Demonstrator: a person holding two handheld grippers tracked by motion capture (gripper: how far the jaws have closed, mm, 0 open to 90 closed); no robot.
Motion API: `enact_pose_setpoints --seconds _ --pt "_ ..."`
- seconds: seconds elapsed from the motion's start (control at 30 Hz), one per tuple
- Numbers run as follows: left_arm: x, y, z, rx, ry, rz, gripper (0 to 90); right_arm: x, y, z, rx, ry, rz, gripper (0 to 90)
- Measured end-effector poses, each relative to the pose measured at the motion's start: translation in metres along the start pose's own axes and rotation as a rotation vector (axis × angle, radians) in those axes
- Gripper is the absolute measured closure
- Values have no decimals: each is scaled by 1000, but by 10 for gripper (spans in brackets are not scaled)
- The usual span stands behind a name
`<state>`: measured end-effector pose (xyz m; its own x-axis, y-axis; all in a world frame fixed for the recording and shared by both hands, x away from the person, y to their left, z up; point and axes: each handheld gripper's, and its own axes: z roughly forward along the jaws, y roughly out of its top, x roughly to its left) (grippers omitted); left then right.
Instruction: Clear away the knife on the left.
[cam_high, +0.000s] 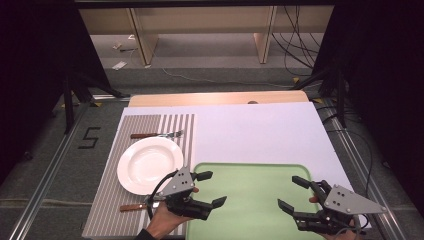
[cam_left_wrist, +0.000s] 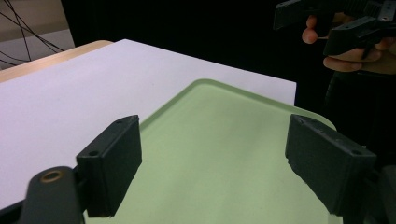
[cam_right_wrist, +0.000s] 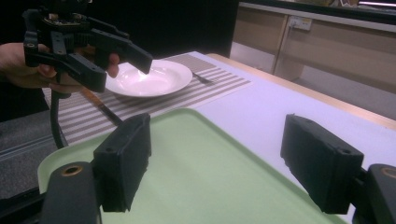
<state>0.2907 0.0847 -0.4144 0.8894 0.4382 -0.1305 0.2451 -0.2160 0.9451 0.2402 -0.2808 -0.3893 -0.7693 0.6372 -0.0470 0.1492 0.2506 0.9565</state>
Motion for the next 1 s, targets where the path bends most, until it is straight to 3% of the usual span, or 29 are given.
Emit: enact_pose_setpoints --seconds 0.6,0.7,0.77,0.87,0.93,1.0 --pt "-1 0 3 42 -8 16 183 0 0 1 5 5 -3 256" --pt "2 2 2 76 11 26 183 0 0 0 5 6 -3 257" --pt "5 4 1 123 7 37 183 -1 -1 1 4 7 0 256" --pt "8 8 -1 205 28 99 184 -2 -2 0 5 5 -1 257" --pt "11 9 -2 204 21 76 185 -3 -2 0 7 5 2 257" --pt "12 9 -1 221 23 81 189 -4 -2 0 7 5 5 257"
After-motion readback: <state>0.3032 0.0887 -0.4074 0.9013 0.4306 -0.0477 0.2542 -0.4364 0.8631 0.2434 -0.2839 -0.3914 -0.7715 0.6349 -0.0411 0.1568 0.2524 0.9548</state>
